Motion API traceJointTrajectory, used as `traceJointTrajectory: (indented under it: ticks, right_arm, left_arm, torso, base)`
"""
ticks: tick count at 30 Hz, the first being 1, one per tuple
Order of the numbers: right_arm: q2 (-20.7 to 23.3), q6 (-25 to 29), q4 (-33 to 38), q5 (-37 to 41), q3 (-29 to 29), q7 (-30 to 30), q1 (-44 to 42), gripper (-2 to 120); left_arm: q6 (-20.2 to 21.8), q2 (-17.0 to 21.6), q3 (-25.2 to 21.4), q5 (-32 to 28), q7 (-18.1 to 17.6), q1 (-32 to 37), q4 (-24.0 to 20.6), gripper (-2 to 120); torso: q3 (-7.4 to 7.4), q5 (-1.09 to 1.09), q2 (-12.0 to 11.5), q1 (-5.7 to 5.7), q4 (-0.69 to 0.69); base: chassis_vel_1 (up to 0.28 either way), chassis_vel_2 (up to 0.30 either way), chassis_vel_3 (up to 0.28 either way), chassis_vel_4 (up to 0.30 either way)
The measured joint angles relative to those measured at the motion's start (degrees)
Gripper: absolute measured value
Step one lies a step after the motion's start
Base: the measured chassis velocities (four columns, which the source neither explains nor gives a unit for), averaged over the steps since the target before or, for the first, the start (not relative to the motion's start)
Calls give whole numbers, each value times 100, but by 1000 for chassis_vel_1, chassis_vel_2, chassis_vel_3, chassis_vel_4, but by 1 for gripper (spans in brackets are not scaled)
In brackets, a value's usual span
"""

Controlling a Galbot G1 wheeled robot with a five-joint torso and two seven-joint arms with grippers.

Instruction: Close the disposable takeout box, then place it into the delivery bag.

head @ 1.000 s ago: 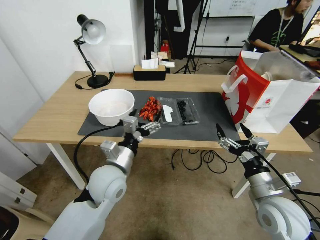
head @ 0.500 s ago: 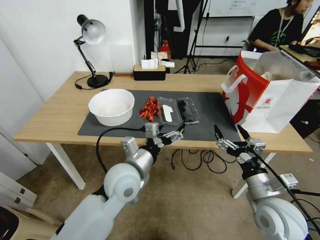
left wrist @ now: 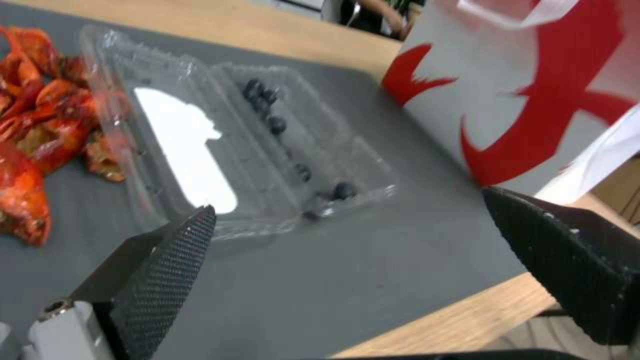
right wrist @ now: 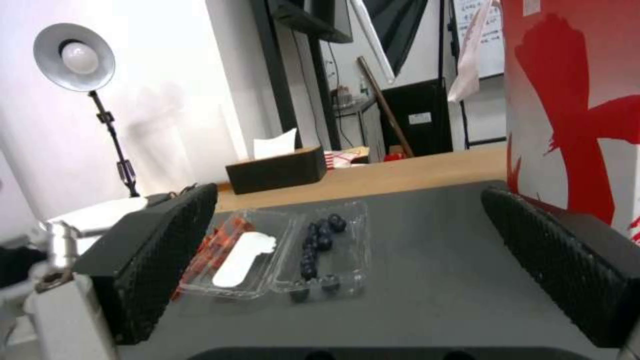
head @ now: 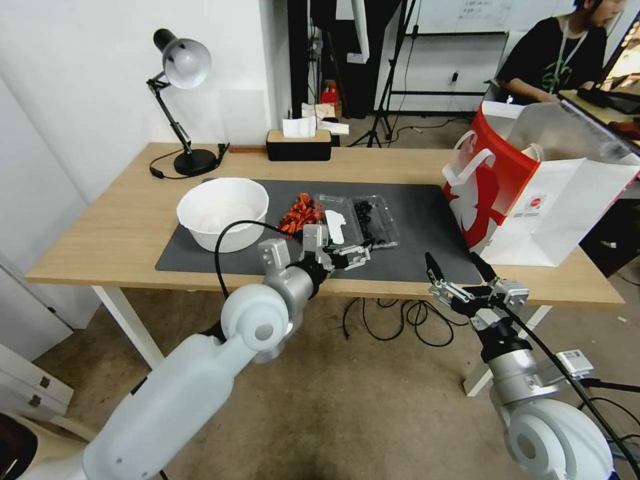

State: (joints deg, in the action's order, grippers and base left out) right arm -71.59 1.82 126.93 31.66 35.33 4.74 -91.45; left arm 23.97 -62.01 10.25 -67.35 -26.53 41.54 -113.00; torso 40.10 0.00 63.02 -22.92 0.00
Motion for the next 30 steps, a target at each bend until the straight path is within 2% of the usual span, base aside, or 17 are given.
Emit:
traceJointTrajectory:
  ticks: [10, 30]
  right_arm:
    - [-52, 15, -22, -97, -74, 26, 15, 100]
    - [-28, -8, -36, -95, -125, 54, 103, 100]
  left_arm:
    - [12, 30, 41, 58, 86, -145, 495, 100]
    - [11, 18, 84, 247, 242, -119, 740, 100]
  torso:
    - [0, 0, 0, 0, 0]
    - [0, 0, 0, 0, 0]
  base:
    - [0, 0, 0, 0]
    - [0, 0, 0, 0]
